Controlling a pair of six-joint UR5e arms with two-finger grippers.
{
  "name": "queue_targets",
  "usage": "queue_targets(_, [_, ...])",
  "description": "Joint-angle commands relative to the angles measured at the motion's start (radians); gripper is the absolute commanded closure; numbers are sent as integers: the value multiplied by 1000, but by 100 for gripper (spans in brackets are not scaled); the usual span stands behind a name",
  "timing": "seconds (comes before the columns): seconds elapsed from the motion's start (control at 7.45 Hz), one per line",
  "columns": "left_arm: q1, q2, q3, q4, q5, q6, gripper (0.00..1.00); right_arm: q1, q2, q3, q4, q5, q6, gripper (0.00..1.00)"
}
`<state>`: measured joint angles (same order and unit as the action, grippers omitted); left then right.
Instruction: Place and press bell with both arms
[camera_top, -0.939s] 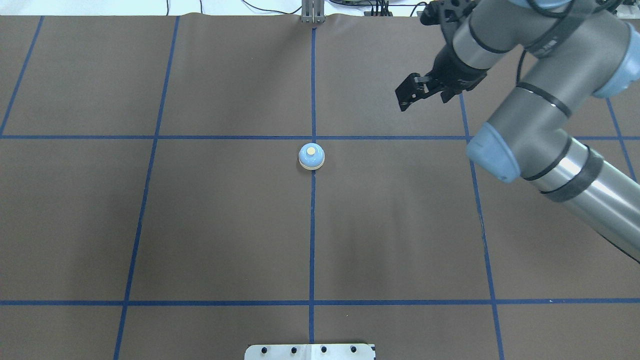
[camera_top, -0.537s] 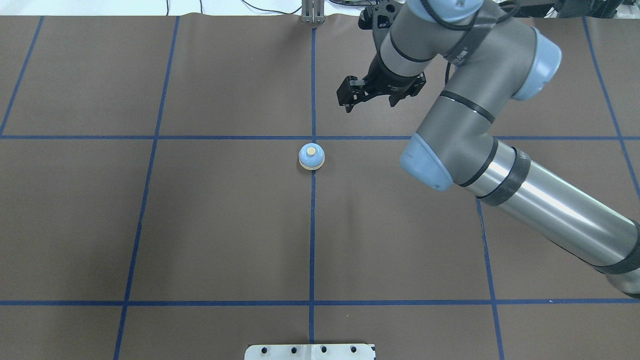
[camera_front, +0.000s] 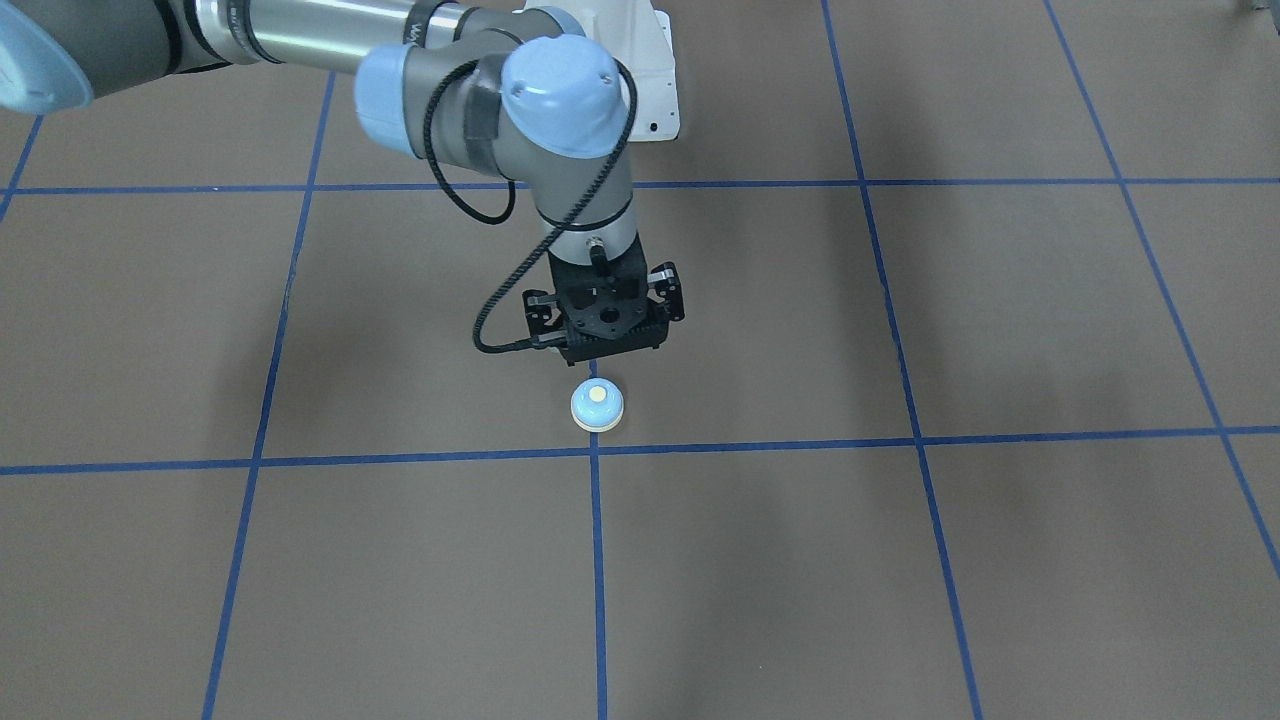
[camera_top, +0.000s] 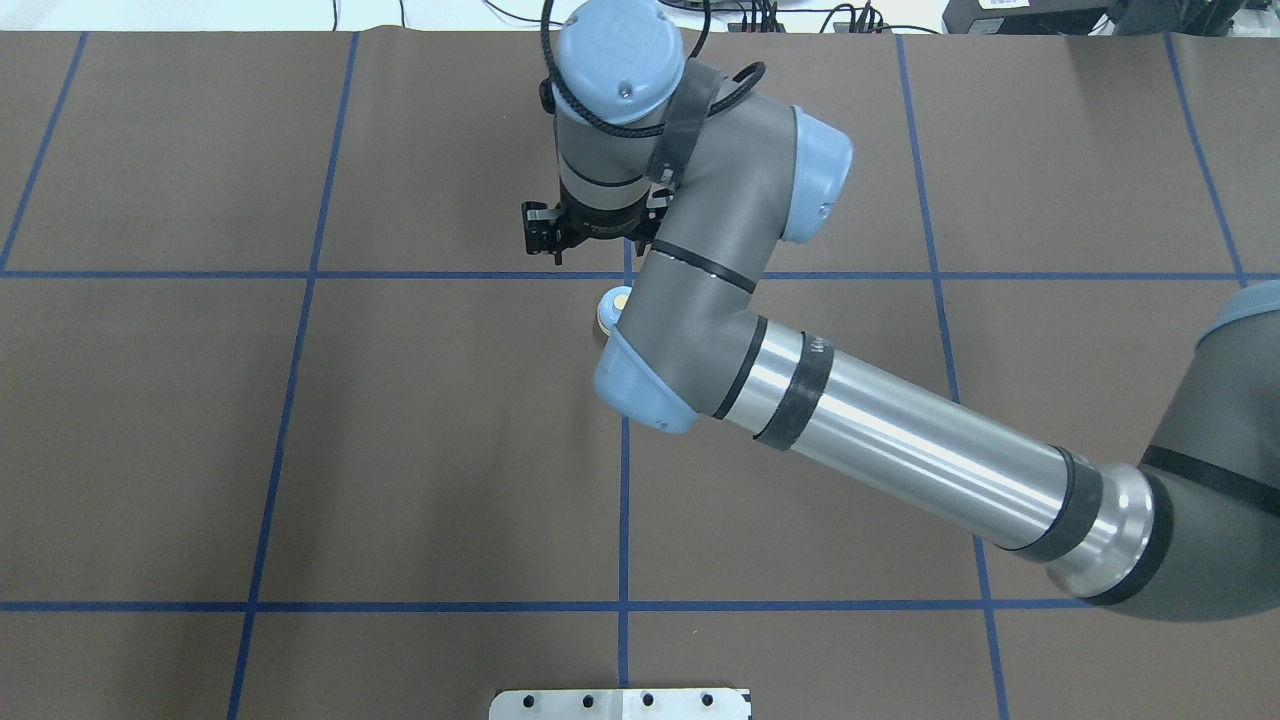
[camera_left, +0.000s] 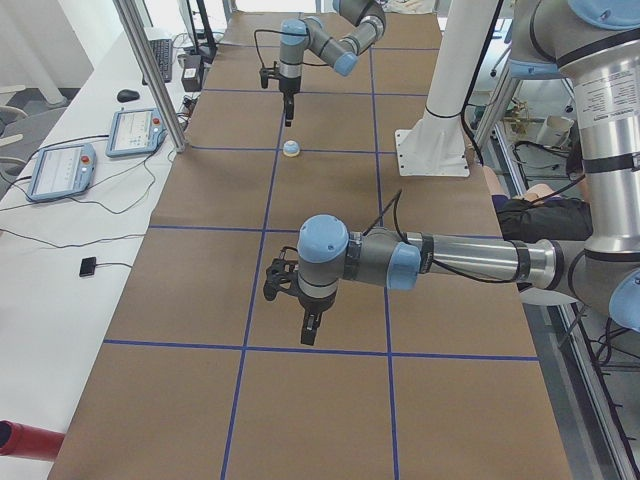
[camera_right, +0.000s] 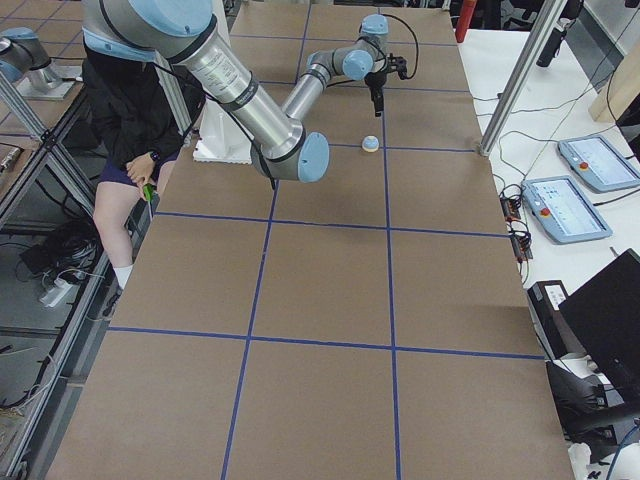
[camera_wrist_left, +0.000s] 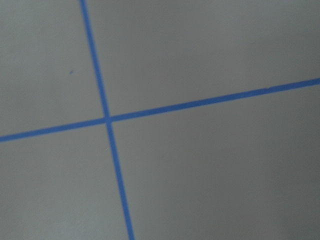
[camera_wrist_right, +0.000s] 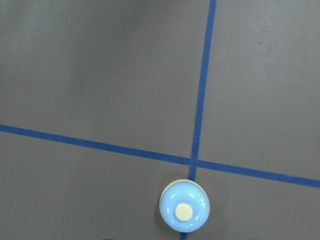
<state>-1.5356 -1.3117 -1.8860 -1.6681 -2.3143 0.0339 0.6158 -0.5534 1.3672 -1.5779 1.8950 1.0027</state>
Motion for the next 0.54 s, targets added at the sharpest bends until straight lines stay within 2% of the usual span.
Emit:
queue_targets(0.0, [-3,5,1,-4,-1,1,0,-25,15,-62,2,-24,-7,99])
queue_targets(0.4, [-3,3,1,-4,-1,0,0,-22,6,-114,6,-24,-35,100])
